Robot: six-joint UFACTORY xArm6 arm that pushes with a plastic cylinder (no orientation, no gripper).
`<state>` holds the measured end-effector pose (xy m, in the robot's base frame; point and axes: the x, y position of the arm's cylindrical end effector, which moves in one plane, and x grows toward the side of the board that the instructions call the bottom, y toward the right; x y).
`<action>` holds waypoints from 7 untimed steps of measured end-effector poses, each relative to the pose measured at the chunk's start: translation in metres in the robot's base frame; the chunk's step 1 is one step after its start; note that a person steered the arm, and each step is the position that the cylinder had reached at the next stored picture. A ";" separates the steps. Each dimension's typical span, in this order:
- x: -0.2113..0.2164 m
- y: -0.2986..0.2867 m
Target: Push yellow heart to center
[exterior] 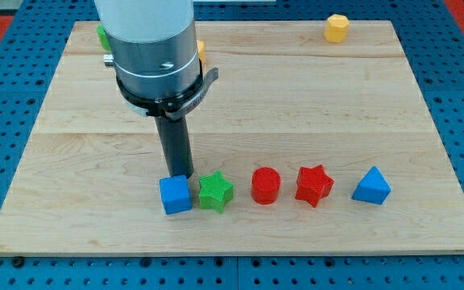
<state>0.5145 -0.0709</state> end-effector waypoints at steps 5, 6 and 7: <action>-0.195 0.067; -0.236 0.095; -0.284 0.065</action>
<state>0.2308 -0.0061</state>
